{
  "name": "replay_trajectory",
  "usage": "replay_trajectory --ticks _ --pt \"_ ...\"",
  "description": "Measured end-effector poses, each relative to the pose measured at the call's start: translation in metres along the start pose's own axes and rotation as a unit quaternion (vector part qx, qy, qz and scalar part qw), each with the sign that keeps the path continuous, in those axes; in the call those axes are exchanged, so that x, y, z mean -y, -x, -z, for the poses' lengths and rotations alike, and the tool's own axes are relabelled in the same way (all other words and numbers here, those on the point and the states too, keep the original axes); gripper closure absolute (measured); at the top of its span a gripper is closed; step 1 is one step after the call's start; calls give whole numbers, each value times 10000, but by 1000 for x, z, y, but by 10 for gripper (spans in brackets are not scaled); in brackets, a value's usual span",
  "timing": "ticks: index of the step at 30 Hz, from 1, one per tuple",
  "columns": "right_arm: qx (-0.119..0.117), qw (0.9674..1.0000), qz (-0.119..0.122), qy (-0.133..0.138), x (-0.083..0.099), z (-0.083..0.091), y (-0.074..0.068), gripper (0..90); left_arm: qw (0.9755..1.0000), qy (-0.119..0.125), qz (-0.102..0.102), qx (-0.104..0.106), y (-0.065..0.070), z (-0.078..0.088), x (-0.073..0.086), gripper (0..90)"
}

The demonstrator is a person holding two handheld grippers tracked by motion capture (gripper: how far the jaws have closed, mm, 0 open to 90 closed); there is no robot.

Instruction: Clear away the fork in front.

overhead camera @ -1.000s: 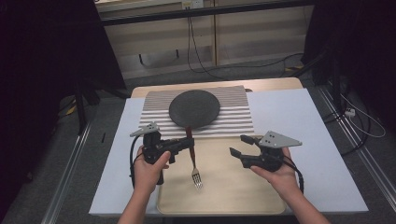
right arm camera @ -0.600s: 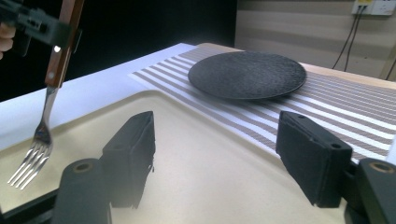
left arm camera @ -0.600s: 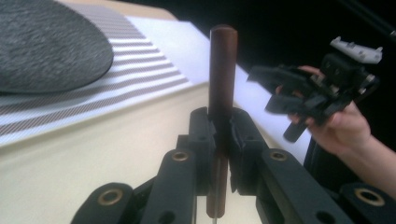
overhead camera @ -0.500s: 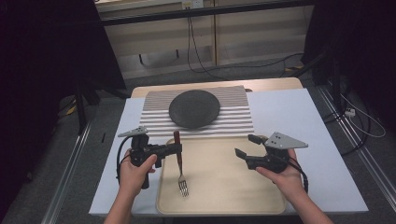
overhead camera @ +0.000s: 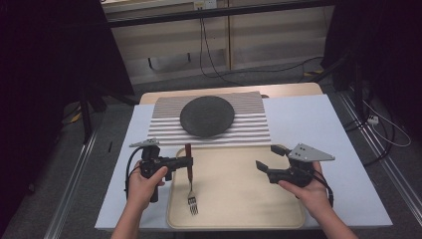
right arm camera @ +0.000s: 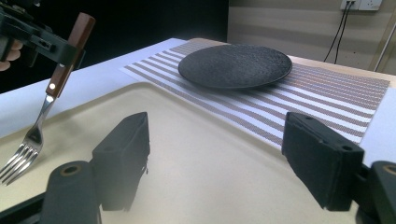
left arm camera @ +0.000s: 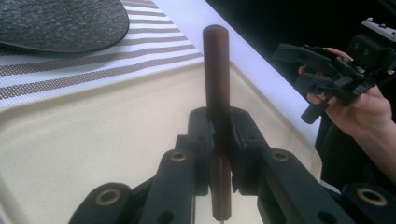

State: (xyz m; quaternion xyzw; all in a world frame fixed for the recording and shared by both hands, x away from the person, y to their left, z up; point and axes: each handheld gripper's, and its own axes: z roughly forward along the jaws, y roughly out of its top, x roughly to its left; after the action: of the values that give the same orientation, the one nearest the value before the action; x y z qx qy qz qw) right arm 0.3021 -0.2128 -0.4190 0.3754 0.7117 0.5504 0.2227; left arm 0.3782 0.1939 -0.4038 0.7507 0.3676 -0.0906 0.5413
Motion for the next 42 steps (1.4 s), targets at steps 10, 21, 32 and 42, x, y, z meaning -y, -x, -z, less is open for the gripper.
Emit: replay_trajectory --ticks 10,21,32,42 --pt "23 9999 -88 52 4 6 4 225 9997 -56 -85 -233 -9 -9 8 765" --pt "28 9999 -90 93 4 8 4 213 9992 -117 -70 -379 -16 -12 16 743" --pt "21 9998 -137 131 5 10 5 214 9984 -218 -10 -520 -24 -16 21 718" --pt "13 9998 -137 129 6 11 5 213 9974 -304 54 -656 -32 -20 26 694"
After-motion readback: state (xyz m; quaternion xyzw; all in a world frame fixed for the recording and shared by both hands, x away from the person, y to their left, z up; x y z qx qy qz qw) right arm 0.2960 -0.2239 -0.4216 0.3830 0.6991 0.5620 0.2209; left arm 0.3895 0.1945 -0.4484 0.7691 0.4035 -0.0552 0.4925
